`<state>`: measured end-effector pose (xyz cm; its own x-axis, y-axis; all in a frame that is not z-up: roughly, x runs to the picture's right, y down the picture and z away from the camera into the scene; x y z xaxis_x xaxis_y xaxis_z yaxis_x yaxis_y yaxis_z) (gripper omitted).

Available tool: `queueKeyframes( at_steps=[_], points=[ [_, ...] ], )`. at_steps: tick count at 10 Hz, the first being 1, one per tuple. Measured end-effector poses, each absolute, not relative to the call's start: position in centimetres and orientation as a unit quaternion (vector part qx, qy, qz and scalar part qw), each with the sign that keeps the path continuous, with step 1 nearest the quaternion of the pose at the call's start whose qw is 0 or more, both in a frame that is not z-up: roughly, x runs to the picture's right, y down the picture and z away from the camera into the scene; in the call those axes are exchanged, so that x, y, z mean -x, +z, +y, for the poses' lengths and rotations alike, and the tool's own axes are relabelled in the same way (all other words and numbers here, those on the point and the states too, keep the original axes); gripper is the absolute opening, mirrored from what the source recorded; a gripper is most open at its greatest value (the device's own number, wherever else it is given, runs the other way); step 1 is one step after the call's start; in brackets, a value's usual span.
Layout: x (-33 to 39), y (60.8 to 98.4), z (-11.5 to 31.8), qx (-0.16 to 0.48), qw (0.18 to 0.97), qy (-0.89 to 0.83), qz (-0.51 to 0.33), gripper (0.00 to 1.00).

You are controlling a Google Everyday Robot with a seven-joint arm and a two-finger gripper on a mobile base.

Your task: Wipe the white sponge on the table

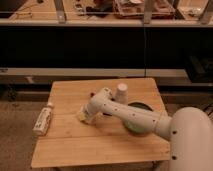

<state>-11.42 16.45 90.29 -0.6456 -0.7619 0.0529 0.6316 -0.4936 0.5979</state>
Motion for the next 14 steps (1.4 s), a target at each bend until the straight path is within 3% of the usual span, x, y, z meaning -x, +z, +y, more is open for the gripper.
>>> queueKeyframes(
  at_steps=[5, 9, 14],
  points=[
    [9.8, 84.3, 21.2, -0.11, 0.378, -0.87, -0.295, 0.43],
    [12.3, 80.1, 20.7, -0.154, 0.366, -0.869, -0.294, 0.43],
    [16.4, 79.4, 21.2, -0.174, 0.345, -0.871, -0.305, 0.43]
  ],
)
